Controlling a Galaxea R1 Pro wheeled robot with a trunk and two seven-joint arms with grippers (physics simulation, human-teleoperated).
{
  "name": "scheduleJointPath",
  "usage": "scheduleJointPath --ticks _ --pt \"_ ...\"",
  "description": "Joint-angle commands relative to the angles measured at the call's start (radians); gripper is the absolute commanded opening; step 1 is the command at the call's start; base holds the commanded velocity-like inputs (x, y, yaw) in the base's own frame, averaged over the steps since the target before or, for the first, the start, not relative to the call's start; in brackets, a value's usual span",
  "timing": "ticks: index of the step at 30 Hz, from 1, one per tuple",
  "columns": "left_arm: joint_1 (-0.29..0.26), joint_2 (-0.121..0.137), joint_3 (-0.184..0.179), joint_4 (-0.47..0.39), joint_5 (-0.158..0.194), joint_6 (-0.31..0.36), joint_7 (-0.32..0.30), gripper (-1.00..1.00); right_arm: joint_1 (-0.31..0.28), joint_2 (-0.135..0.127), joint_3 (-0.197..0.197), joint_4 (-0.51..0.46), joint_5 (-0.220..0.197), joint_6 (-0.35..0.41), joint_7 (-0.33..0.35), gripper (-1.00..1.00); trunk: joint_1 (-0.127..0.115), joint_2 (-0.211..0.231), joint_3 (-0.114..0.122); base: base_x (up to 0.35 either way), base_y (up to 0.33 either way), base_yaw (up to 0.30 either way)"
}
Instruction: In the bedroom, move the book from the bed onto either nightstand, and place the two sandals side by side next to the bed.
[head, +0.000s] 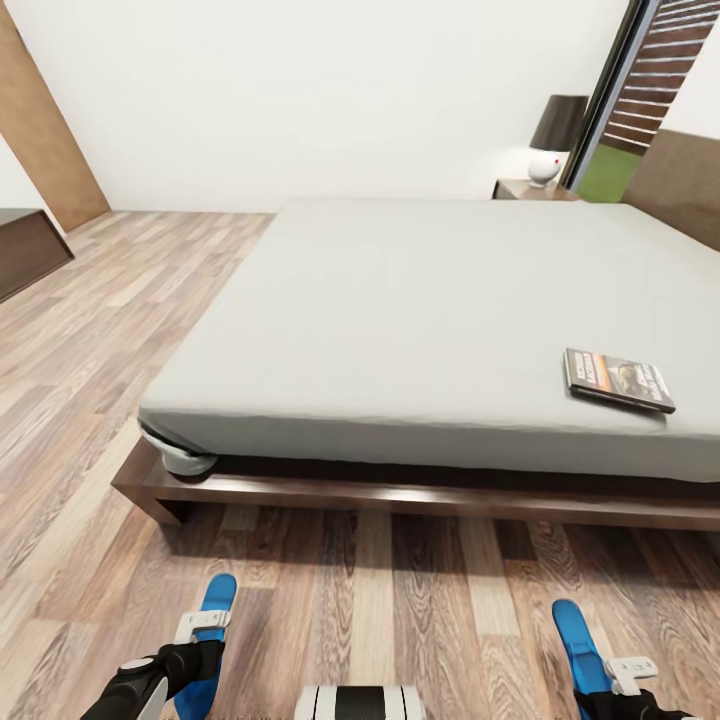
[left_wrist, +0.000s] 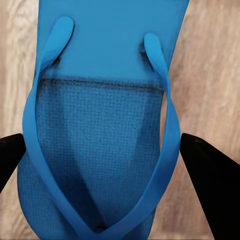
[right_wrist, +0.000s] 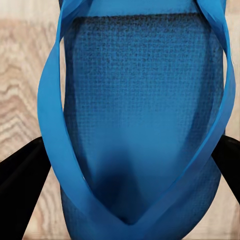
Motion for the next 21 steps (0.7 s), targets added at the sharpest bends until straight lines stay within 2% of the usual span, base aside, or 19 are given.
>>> scheduleJointPath --ticks 1,7,11,17,21 --pt "0.000 0.001 -0.003 -0.001 0.010 0.005 0.002 -1.00 -0.001 -0.001 0.007 0.001 -0.010 -0.004 0.003 -1.00 0.000 -0.001 -0.005 0.000 0.000 0.000" --pt "0.000 0.000 -0.003 -0.002 0.010 0.004 0.001 -1.00 -0.001 -0.001 0.007 0.001 -0.010 -0.004 0.003 -1.00 0.003 -0.002 -0.028 0.000 0.000 0.000" --pt "0.000 0.000 -0.002 -0.003 0.010 -0.002 0.000 -1.00 -0.001 -0.001 0.007 0.001 -0.010 -0.004 0.002 -1.00 0.003 -0.002 -0.028 0.000 0.000 0.000" --pt "0.000 0.001 0.001 -0.009 0.008 -0.056 0.005 -1.00 -0.001 -0.001 0.007 0.002 -0.010 -0.004 0.002 -1.00 0.003 -0.002 -0.028 0.000 0.000 0.000" --pt "-0.001 0.001 0.001 -0.013 0.004 -0.062 0.058 -1.00 -0.001 -0.001 0.007 0.002 -0.010 -0.004 0.002 -1.00 0.003 -0.002 -0.028 0.000 0.000 0.000"
